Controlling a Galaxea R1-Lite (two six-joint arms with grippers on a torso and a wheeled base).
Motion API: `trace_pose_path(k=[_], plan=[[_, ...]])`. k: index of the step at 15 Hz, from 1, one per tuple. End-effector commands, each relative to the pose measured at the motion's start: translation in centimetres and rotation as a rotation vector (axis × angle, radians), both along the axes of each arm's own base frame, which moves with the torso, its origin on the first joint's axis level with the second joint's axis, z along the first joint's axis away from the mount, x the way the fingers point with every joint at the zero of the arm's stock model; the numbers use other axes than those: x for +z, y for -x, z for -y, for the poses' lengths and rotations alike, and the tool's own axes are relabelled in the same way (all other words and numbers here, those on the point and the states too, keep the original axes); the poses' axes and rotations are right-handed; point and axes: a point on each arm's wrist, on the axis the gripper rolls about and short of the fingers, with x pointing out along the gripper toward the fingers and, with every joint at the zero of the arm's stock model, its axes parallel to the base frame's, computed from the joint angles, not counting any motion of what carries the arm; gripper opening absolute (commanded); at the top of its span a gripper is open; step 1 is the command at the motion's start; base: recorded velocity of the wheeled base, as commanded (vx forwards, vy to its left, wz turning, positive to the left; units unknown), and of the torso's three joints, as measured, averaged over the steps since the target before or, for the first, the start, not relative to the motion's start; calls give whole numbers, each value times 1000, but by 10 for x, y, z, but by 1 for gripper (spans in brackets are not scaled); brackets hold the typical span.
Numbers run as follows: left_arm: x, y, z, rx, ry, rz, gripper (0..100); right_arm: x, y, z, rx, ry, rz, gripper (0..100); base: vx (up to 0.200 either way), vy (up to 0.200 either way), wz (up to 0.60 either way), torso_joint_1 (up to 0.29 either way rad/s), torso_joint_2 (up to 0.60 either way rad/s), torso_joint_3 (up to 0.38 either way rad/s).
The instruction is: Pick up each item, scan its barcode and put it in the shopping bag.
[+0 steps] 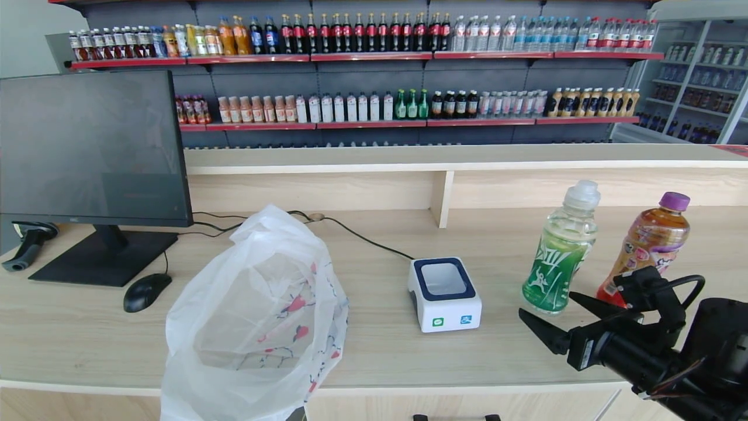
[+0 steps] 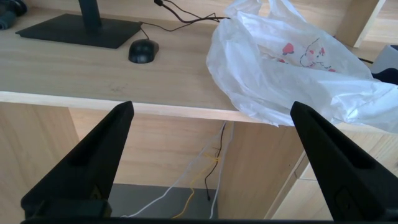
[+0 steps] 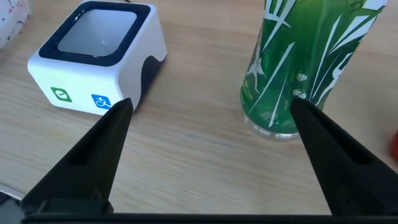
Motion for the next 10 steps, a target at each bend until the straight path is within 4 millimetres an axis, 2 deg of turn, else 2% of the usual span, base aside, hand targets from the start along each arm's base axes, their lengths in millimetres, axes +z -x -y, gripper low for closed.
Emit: trace_pose_path(k=[1,5,10], plan=[[0,0,0,1,1,1,100,-2,-2,-3,10,2,-8,100,0,0,0,0,0,0],[0,0,0,1,1,1,100,-2,-14,-6,8,-5,11,100,0,0,0,0,0,0],[0,0,0,1,2,1,100,-4,-17,-6,8,-3,5,100,0,0,0,0,0,0]])
